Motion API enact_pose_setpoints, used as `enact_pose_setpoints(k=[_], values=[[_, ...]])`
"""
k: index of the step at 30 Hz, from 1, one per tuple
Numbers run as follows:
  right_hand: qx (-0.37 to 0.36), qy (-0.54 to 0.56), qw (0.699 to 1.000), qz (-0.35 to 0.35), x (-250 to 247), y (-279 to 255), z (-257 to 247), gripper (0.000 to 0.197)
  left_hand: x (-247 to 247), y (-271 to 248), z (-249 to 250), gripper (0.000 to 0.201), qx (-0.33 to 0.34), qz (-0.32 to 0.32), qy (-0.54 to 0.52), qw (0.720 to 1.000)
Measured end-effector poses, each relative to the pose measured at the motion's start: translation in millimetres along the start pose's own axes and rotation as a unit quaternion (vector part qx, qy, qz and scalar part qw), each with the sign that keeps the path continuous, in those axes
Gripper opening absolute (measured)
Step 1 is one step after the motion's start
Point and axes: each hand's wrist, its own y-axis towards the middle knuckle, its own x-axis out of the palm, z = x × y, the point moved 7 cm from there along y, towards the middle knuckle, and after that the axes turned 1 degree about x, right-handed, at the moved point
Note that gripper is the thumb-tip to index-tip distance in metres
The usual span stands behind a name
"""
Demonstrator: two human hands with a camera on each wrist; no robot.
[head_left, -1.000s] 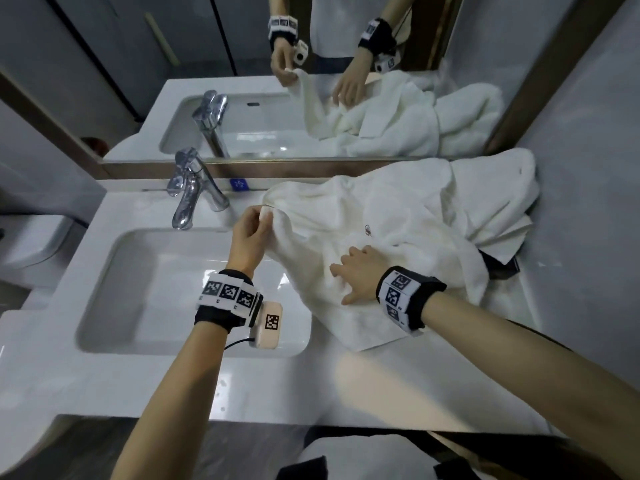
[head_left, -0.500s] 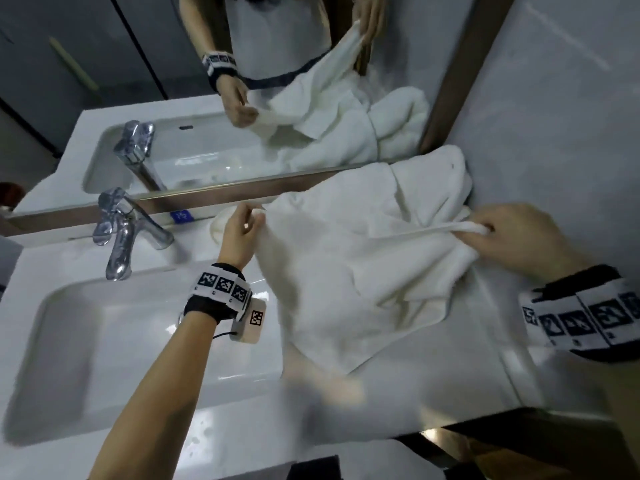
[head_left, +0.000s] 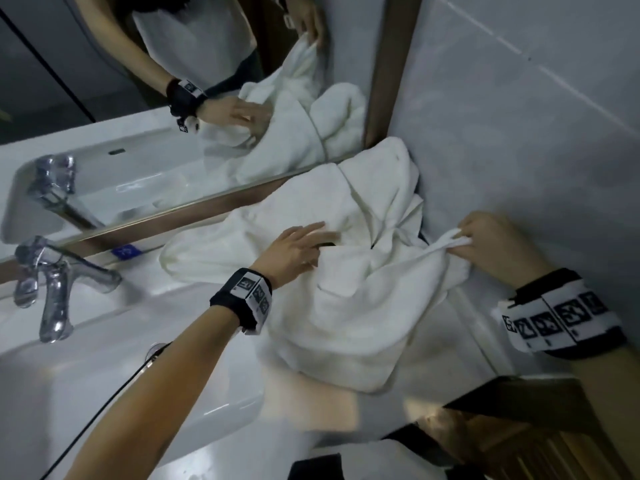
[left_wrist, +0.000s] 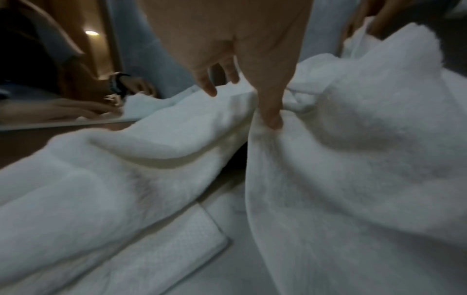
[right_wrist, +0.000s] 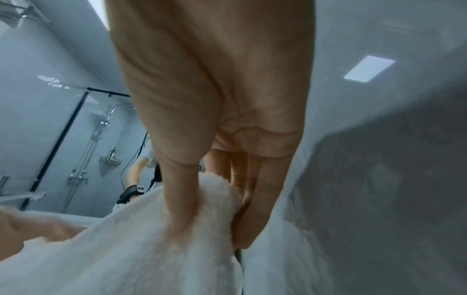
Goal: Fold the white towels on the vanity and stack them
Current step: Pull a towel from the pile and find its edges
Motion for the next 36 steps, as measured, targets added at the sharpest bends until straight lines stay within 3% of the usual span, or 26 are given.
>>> enact_pose_setpoints(k=[4, 7, 9, 12, 13, 15, 17, 21, 26, 28, 31, 36], values=[[-0.052, 0.011, 0.997, 0.05, -7.8, -3.8, -13.1, 0.021, -7.5, -7.6, 21.7, 0.005, 0.045, 0.046, -0.015, 0.998], [-0.072, 0.021, 0.995, 0.073, -13.1, -3.5, -21.3, 0.019, -16.6, -18.0, 26.8, 0.004, 0.032, 0.078, -0.003, 0.996], [-0.07, 0.026, 0.995, 0.067, -13.6, -1.1, -23.7, 0.022, -21.5, -26.5, 26.2, 0.025, -0.008, 0.086, -0.02, 0.996], [-0.077, 0.031, 0.994, 0.065, -15.1, -1.0, -29.4, 0.022, -15.0, -41.1, 25.2, 0.078, -0.042, 0.031, -0.022, 0.998], [-0.08, 0.031, 0.994, 0.065, -15.9, -1.3, -30.8, 0.023, -12.6, -44.3, 30.1, 0.085, -0.034, 0.011, -0.012, 0.999], [-0.087, 0.027, 0.994, 0.059, -15.5, -2.5, -33.8, 0.024, -14.2, -46.0, 42.3, 0.062, 0.003, 0.015, -0.017, 1.0], [-0.081, 0.028, 0.995, 0.049, -16.9, -3.3, -33.9, 0.027, -26.5, -49.0, 48.3, 0.036, 0.0, 0.061, -0.033, 0.998], [-0.126, 0.034, 0.986, 0.104, -41.8, -7.9, -39.2, 0.02, -68.4, -76.0, 16.8, 0.044, -0.163, 0.189, -0.061, 0.966], [-0.144, 0.058, 0.954, 0.259, -92.2, -11.7, -42.3, 0.021, -122.5, -152.9, -32.9, 0.026, -0.332, 0.299, -0.067, 0.892], [-0.161, 0.071, 0.941, 0.287, -100.0, -9.4, -55.5, 0.022, -127.9, -177.2, -41.8, 0.025, -0.378, 0.305, -0.073, 0.871], [-0.16, 0.083, 0.94, 0.291, -99.8, 0.5, -71.4, 0.025, -112.5, -191.5, -52.3, 0.021, -0.431, 0.251, -0.105, 0.86], [-0.101, 0.07, 0.971, 0.203, -66.8, 26.2, -71.2, 0.025, -69.1, -201.2, -58.0, 0.024, -0.491, 0.269, -0.19, 0.807]])
